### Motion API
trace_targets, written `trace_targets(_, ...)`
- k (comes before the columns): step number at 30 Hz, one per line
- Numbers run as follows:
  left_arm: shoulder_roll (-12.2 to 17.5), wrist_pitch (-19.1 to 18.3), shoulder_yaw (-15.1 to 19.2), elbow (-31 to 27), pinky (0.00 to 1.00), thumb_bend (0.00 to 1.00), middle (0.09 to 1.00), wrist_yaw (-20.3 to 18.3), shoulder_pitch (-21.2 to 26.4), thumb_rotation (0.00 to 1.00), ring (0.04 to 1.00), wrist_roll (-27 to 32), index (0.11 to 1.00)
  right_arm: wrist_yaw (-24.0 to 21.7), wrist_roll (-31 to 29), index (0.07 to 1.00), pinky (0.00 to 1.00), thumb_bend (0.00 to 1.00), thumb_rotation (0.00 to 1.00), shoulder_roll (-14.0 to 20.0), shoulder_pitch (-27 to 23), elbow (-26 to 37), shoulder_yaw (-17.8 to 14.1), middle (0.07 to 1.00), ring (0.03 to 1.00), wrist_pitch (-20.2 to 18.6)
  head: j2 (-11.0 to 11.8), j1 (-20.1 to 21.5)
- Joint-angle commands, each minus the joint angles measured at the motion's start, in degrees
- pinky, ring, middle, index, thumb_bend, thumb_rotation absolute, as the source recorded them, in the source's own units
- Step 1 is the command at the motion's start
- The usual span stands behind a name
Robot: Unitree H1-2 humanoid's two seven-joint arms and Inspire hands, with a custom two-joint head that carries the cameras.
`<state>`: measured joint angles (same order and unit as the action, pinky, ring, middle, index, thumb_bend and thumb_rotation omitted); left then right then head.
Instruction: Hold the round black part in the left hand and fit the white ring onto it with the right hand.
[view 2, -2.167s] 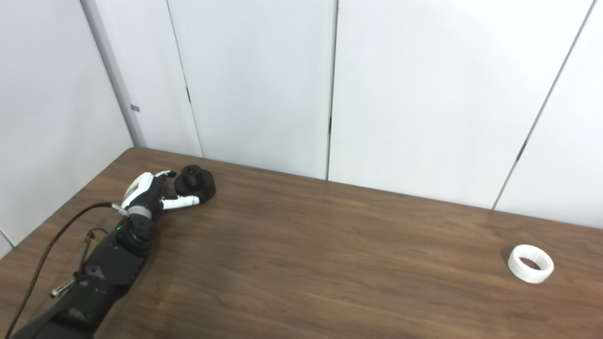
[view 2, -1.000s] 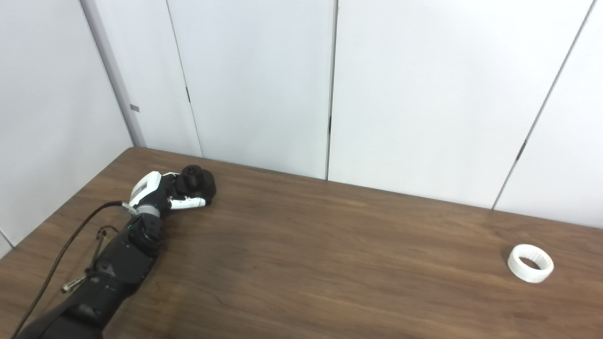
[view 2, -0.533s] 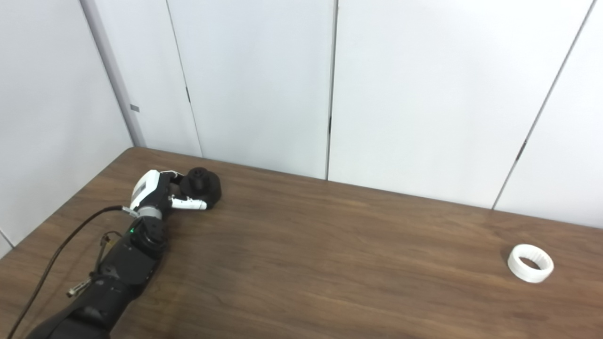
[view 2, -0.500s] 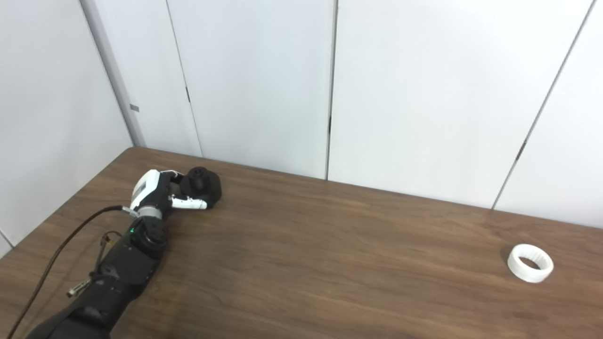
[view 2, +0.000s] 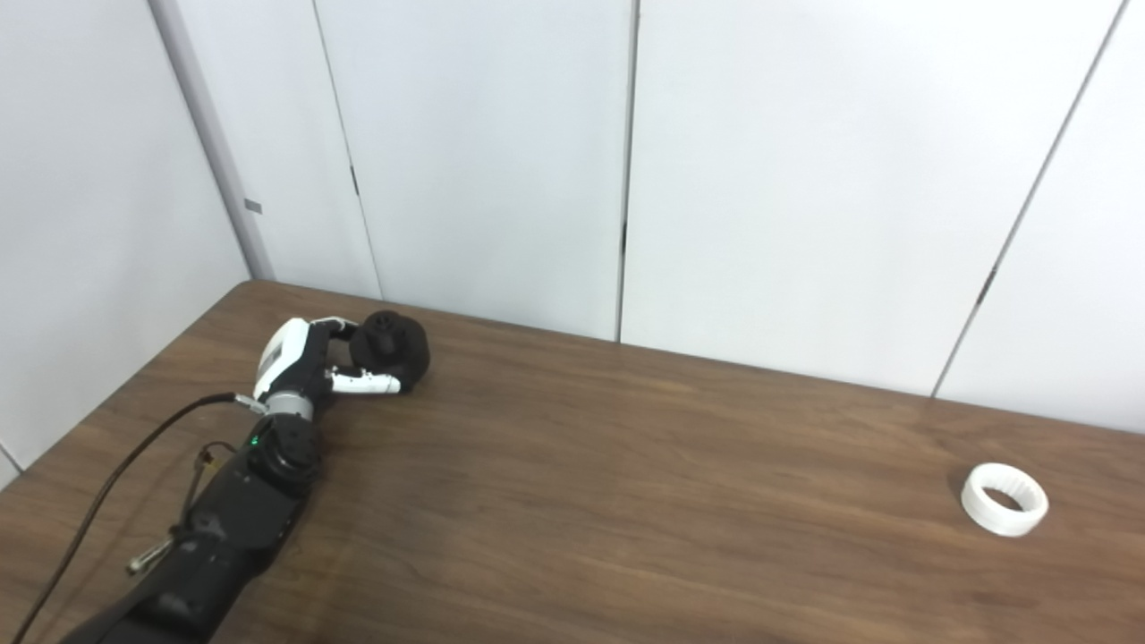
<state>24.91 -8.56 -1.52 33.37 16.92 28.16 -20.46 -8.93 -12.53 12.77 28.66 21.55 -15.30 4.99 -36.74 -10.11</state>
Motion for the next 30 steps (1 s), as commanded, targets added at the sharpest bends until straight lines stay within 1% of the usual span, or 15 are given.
trace_targets(1, 2.2, -0.8, 0.4, -7.9, 0.95, 0.52, 0.795, -0.9, 0.1, 0.05, 0.911, -1.4, 0.485, 0.6, 0.8, 0.912, 1.0, 0.81, 0.88, 0.3, 0.0, 2.4, -0.1, 0.912, 0.961, 1.3, -0.1, 0.2)
trace_targets(4, 2.8, -3.3, -0.2, -18.9, 0.95, 0.52, 0.799, -4.7, -3.9, 0.05, 0.932, -2.4, 0.486, 0.6, 1.5, 0.91, 1.0, 0.8, 0.88, -0.2, -0.1, 2.9, 0.3, 0.906, 0.959, 1.0, -0.5, 1.3)
trace_targets(6, 3.0, -4.8, -0.8, -26.3, 0.94, 0.52, 0.8, -7.3, -6.5, 0.05, 0.938, -3.5, 0.485, 0.6, 2.0, 0.91, 1.0, 0.79, 0.89, -0.4, -0.1, 3.5, 0.7, 0.905, 0.961, 0.5, -0.8, 2.5)
trace_targets(8, 2.9, -6.9, -2.1, -34.7, 0.92, 0.52, 0.799, -10.4, -9.3, 0.06, 0.934, -5.0, 0.484, 0.4, 1.4, 0.92, 1.0, 0.82, 0.89, -0.6, -0.4, 4.0, 1.2, 0.912, 0.972, -0.4, -1.2, 3.8)
trace_targets(9, 2.9, -7.8, -2.5, -37.5, 0.9, 0.52, 0.799, -11.7, -10.2, 0.05, 0.919, -5.5, 0.484, 0.4, 1.1, 0.921, 1.0, 0.82, 0.89, -0.7, -0.4, 4.2, 1.4, 0.913, 0.975, -0.7, -1.2, 4.1)
trace_targets(11, 2.8, -7.8, -4.2, -44.1, 0.89, 0.52, 0.8, -14.5, -12.8, 0.05, 0.902, -7.3, 0.484, 0.9, 1.5, 0.923, 1.0, 0.82, 0.89, -1.2, -0.5, 5.2, 2.0, 0.914, 0.971, -2.1, -1.8, 6.5)
trace_targets(12, 2.9, -7.6, -4.6, -45.9, 0.91, 0.52, 0.803, -15.4, -13.6, 0.05, 0.901, -7.8, 0.485, 1.2, 1.9, 0.921, 1.0, 0.82, 0.89, -1.4, -0.5, 5.6, 2.2, 0.913, 0.965, -2.6, -2.0, 7.1)
trace_targets(13, 2.7, -7.2, -6.0, -48.8, 0.91, 0.52, 0.804, -16.6, -15.1, 0.05, 0.9, -9.2, 0.485, 1.4, 2.4, 0.921, 1.0, 0.81, 0.89, -1.7, -0.7, 6.1, 2.4, 0.913, 0.963, -3.1, -2.2, 8.0)
trace_targets(14, 2.3, -6.9, -7.3, -51.4, 0.95, 0.52, 0.804, -17.7, -16.6, 0.05, 0.9, -10.5, 0.485, 1.8, 3.2, 0.916, 1.0, 0.82, 0.89, -2.0, -0.9, 6.7, 2.7, 0.908, 0.958, -3.8, -2.6, 8.9)
trace_targets(15, 2.0, -6.6, -8.1, -53.0, 0.98, 0.52, 0.801, -18.6, -17.6, 0.05, 0.898, -11.5, 0.486, 2.1, 3.8, 0.909, 1.0, 0.83, 0.89, -2.3, -1.0, 7.2, 2.9, 0.899, 0.949, -4.4, -2.7, 9.4)
trace_targets(17, 1.6, -6.3, -9.8, -56.2, 1.0, 0.52, 0.798, -20.7, -19.6, 0.06, 0.9, -13.2, 0.486, 2.6, 4.9, 0.903, 1.0, 0.85, 0.88, -3.1, -1.2, 8.1, 3.4, 0.89, 0.938, -5.3, -3.4, 11.3)
trace_targets(19, 0.8, -5.4, -11.8, -59.2, 1.0, 0.52, 0.793, -22.7, -22.0, 0.06, 0.903, -14.8, 0.485, 2.9, 6.0, 0.901, 1.0, 0.83, 0.88, -3.7, -1.3, 8.8, 4.1, 0.882, 0.923, -5.6, -4.0, 12.9)
trace_targets(22, -0.1, -2.7, -15.0, -62.7, 1.0, 0.52, 0.792, -25.5, -25.4, 0.06, 0.899, -16.9, 0.486, 3.0, 6.9, 0.907, 1.0, 0.79, 0.88, -4.3, -1.5, 9.5, 5.2, 0.888, 0.918, -5.7, -5.2, 15.7)
trace_targets(25, -1.2, -0.1, -16.7, -63.3, 1.0, 0.52, 0.785, -26.9, -27.3, 0.06, 0.886, -18.2, 0.485, 3.2, 8.2, 0.914, 1.0, 0.76, 0.88, -4.9, -1.5, 10.4, 6.4, 0.892, 0.925, -6.1, -5.9, 17.7)
trace_targets(30, -3.7, 2.9, -18.9, -61.5, 1.0, 0.52, 0.785, -28.8, -29.7, 0.06, 0.887, -18.5, 0.486, 3.9, 11.0, 0.911, 1.0, 0.75, 0.9, -6.6, -1.9, 11.6, 8.0, 0.893, 0.942, -7.7, -6.6, 19.9)
